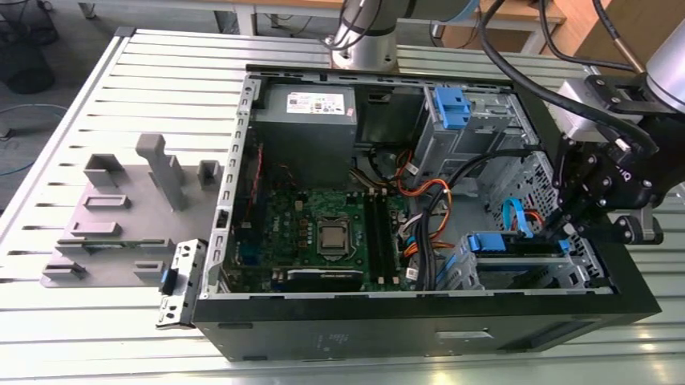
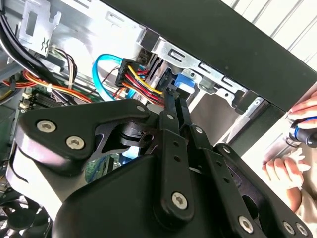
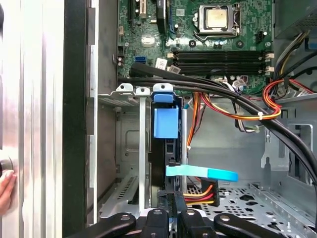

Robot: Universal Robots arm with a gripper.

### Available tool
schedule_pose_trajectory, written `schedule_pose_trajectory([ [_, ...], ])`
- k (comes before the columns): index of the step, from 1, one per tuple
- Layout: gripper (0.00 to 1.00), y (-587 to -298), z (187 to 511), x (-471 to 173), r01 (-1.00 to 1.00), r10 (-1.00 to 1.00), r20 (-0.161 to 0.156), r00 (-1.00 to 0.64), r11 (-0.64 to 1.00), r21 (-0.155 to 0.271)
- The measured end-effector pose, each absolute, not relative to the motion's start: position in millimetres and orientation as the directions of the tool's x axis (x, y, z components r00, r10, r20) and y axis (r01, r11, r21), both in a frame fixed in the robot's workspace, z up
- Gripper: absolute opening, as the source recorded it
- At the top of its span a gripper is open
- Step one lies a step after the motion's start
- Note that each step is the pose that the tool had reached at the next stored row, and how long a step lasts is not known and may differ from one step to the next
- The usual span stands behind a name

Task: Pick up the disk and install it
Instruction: 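Insert the second disk wire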

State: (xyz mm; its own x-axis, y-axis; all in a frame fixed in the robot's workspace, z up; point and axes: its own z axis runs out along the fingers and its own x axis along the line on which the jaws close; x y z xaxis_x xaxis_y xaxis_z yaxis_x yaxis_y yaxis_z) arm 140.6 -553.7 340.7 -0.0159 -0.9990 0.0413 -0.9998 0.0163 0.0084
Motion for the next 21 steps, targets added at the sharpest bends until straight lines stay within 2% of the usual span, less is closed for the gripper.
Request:
schedule_pose_trajectory([
  [15,0.16,-553.6,338.4,140.6,-1.0,-0.999,0.043,-0.016,0.016,0.008],
  [17,0.17,-553.7,338.3,140.6,-1.0,-0.999,0.043,-0.016,0.016,0.008],
  [18,0.24,-553.7,338.3,140.6,-1.0,-0.999,0.043,-0.016,0.016,0.008],
  [21,0.24,-553.7,338.0,140.6,-1.0,-0.999,0.047,-0.016,0.016,0.008],
])
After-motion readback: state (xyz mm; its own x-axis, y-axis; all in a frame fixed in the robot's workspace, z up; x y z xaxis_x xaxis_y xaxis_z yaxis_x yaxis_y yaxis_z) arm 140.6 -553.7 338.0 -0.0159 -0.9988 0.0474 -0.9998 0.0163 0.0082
